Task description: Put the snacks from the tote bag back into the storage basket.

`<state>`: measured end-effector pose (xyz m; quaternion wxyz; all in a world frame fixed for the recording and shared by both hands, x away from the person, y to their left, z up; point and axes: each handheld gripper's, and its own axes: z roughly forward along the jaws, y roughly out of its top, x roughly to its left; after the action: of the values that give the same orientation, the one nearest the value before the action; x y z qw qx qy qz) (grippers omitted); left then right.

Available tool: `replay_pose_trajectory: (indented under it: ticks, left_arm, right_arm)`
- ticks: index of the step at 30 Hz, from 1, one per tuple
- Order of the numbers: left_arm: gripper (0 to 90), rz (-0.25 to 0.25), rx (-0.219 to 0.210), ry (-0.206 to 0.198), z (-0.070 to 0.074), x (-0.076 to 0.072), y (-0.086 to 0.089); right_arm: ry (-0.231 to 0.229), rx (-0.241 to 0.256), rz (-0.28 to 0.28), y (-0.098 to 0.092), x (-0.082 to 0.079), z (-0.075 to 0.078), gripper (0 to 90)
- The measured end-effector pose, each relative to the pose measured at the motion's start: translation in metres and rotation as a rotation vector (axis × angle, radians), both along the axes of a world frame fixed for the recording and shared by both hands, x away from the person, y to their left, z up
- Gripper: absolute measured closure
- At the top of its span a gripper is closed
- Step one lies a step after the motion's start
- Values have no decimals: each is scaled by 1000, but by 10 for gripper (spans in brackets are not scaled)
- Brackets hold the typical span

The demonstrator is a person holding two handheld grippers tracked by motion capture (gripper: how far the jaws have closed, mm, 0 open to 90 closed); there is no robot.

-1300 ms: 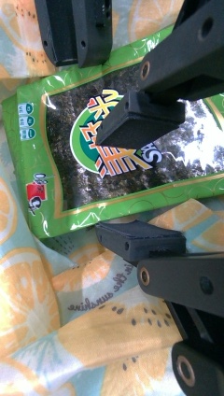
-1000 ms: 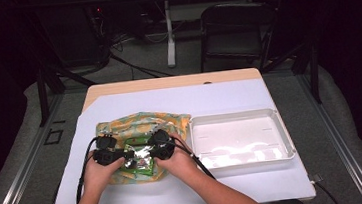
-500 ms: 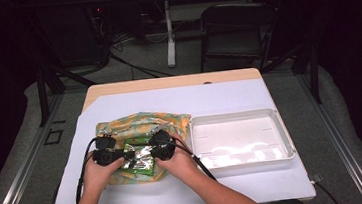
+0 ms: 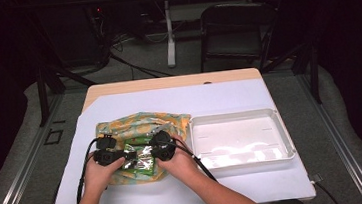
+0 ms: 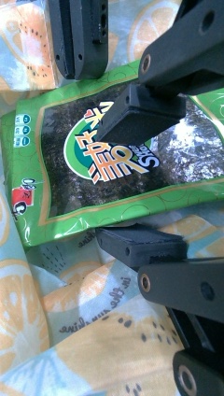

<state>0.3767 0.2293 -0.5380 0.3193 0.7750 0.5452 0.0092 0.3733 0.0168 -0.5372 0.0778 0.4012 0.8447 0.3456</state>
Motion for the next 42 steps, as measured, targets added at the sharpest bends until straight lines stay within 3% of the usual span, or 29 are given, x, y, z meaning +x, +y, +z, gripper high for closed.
replay_pose_trajectory:
  ticks: [14,15,17,27,31,42]
  left_arm:
    - [494,17,-42,-9,5,-2,3]
    - [495,12,-44,-11,6,-2,4]
    - [497,19,-49,-14,7,-2,3]
    - [507,25,-95,-34,13,-4,5]
    - [516,19,-102,-19,12,-3,4]
    - [567,13,-138,-3,10,-2,4]
  right_arm:
    - [25,-22,11,-2,1,2,834]
    - [17,-4,-4,-1,0,0,834]
    - [27,-23,6,-1,1,1,833]
    - [13,-17,-9,-1,2,-2,833]
    - [21,-36,-1,-1,3,-1,831]
    - [26,-30,-11,-1,3,-2,814]
